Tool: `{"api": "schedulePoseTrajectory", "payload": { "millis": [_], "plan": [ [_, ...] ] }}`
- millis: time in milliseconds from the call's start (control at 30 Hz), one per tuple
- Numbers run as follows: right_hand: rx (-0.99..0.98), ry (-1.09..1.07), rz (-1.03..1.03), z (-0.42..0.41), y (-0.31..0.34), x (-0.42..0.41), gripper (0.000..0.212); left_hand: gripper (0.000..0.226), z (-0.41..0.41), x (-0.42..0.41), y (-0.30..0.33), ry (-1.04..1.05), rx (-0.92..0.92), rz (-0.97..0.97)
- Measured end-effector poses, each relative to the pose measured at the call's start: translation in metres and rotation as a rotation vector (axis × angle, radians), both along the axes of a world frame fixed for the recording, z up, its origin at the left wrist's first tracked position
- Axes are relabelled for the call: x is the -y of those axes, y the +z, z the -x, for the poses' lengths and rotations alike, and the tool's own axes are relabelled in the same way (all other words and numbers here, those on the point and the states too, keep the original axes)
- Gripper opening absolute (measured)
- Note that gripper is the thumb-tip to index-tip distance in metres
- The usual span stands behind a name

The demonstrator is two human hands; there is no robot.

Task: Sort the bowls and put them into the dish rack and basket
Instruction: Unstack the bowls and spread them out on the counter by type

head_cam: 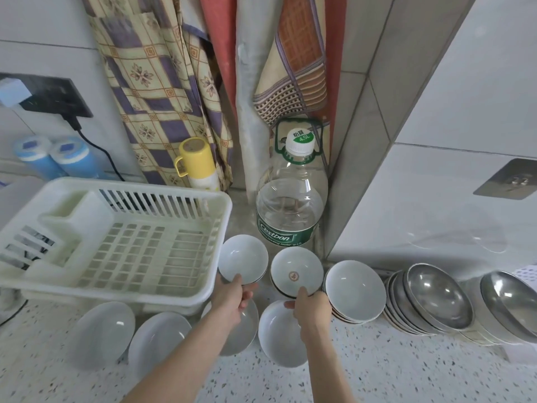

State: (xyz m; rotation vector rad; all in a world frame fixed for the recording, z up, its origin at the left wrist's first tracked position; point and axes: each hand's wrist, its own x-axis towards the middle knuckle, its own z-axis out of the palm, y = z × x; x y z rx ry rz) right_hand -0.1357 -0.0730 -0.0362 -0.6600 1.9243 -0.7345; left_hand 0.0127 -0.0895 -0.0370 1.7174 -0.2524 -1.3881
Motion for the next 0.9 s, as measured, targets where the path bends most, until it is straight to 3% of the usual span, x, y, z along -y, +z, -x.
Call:
{"api": "schedulePoseTrajectory", "payload": {
  "millis": [200,467,900],
  "plan": [
    [-0.026,-0.093,0.036,-0.010,0.002,0.001,0.028,0.058,0.003,-0.001,0.001,0.044,0.008,0.010],
    [-0.049,-0.214,0.097,-0.025,0.008,-0.002,0.023,0.048,0.006,-0.009,0.007,0.062,-0.018,0.061],
    [-0.014,-0.216,0.241,-0.029,0.032,-0.014,0.021,0.037,0.006,-0.021,0.017,0.099,-0.107,0.155]
  ]
}}
